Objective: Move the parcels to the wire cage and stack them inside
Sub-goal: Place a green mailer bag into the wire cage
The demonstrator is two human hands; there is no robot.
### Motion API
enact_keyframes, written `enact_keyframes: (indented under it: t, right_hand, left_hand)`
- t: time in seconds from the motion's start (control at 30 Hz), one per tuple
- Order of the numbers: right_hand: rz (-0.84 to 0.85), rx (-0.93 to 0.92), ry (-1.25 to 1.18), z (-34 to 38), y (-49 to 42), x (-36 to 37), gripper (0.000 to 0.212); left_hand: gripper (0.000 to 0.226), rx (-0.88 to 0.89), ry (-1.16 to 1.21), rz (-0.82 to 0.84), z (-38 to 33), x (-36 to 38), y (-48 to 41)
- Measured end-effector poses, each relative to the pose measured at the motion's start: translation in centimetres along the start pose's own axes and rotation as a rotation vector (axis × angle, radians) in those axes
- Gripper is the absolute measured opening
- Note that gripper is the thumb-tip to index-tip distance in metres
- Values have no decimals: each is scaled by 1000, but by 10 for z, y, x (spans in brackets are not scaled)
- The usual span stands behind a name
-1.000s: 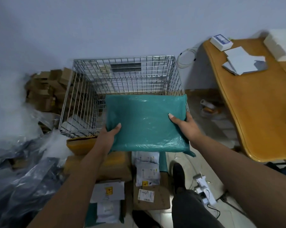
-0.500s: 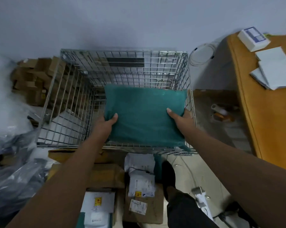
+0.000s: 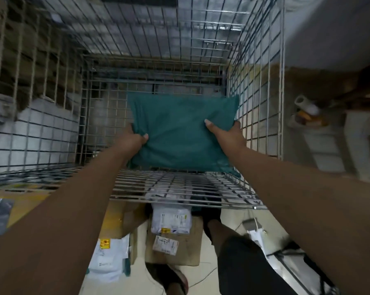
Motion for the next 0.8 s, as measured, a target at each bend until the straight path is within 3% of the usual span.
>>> enact_keyframes:
  t: [0.17, 0.3, 0.47, 0.8]
  right_hand:
    - [-21, 39, 64, -16, -47, 17, 102]
    - [2, 144, 69, -36, -80, 32, 120]
    - [17, 239, 82, -62, -119, 42, 129]
    - [9, 318, 73, -103, -186, 56, 119]
  left_hand:
    - [28, -47, -129, 84, 32, 23, -42]
    - [54, -158, -110, 159, 49, 43, -66]
    - [56, -259, -43, 204, 70, 68, -91]
    - [65, -265, -31, 234, 133, 115, -135]
Point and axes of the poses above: each hand's wrist, its own y-axis away from the middle knuckle, its own x-axis out of the palm, z = x × y, the point moved 6 cm from there along -y, towards the middle knuckle, and after that the axes turned 14 degrees about x, right-handed, at the moved point
